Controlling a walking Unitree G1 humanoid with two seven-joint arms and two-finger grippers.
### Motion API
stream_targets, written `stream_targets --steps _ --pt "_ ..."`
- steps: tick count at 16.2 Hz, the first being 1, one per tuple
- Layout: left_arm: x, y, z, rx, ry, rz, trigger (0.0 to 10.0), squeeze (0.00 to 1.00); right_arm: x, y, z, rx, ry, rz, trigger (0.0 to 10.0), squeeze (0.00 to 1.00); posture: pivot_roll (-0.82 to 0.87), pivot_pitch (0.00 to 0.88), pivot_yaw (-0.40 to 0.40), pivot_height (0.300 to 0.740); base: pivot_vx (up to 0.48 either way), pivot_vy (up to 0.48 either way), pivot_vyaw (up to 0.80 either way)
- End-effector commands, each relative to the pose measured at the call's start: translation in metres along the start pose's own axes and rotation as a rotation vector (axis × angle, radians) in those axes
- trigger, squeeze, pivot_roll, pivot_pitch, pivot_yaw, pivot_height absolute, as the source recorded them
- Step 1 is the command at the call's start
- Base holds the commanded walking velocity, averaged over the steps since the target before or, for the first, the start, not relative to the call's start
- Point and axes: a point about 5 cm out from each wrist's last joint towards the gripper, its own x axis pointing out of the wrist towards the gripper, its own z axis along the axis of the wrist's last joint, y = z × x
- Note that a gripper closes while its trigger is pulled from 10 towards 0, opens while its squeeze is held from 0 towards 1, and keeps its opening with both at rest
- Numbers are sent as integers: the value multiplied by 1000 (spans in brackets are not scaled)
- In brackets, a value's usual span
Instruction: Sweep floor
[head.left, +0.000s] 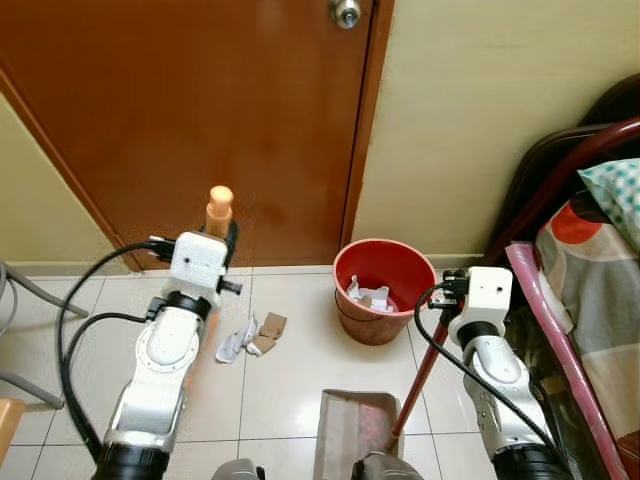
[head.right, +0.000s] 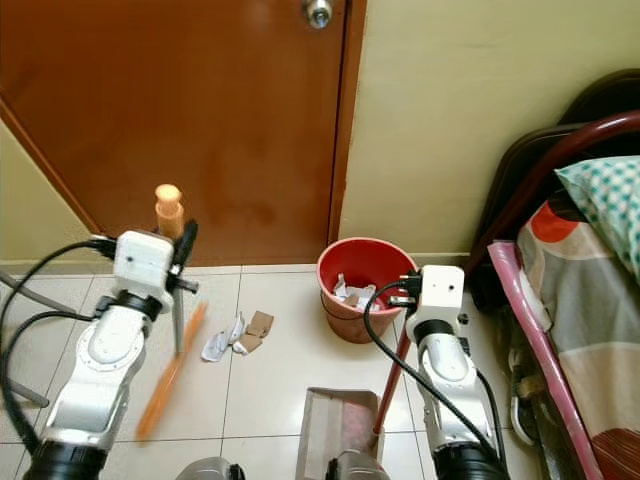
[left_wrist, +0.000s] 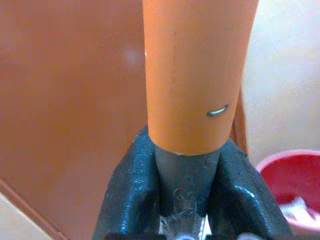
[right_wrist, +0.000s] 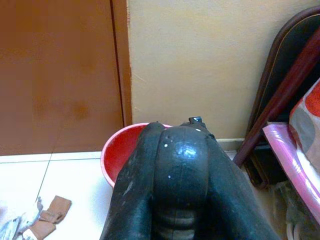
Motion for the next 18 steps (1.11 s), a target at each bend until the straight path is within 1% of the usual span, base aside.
stream_targets --steps 1,2,3,5,6,8,10,12,13,14,17,18 --pt "7 -14 14 70 -87 -116 10000 0 1 0 -1 -1 17 6 10000 0 -12 86 -14 740 0 0 0" --pt "7 -23 13 92 -85 -174 10000 0 2 0 -1 -1 17 6 10000 0 -12 86 -14 740 0 0 0" --pt "5 -34 9 91 -61 -240 10000 0 1 0 -1 0 16 5 10000 0 -23 87 -9 740 0 0 0" --pt "-2 -44 -2 142 -20 -325 10000 0 1 -1 -1 22 20 -15 10000 0 -27 93 -4 740 0 0 0" --pt "-5 -46 -5 134 -2 -349 10000 0 2 -2 -1 39 23 -25 10000 0 -27 93 -4 740 0 0 0" --pt "-14 -47 -13 146 46 -396 10000 0 5 -4 1 51 27 -34 10000 0 -23 97 -5 740 0 0 0" --pt "-34 -48 -27 162 171 -496 10000 0 9 -5 3 50 24 -36 10000 0 -23 97 -5 740 0 0 0" --pt "-47 -50 -33 152 223 -543 10000 0 12 -4 5 52 20 -42 10000 0 -7 103 -6 740 0 0 0" --pt "-50 -52 -33 153 225 -553 10000 0 13 -4 6 53 18 -45 10000 0 -7 103 -6 740 0 0 0" --pt "-53 -55 -33 128 233 -562 10000 0 15 -3 8 60 15 -49 10000 0 -3 105 -6 740 0 0 0" --pt "-46 -61 -20 63 194 -556 10000 0 20 0 10 73 10 -54 10000 0 -3 104 -6 740 0 0 0" --pt "-38 -68 -9 11 141 -570 10000 0 23 3 12 72 4 -54 10000 0 -6 102 -6 740 0 0 0"
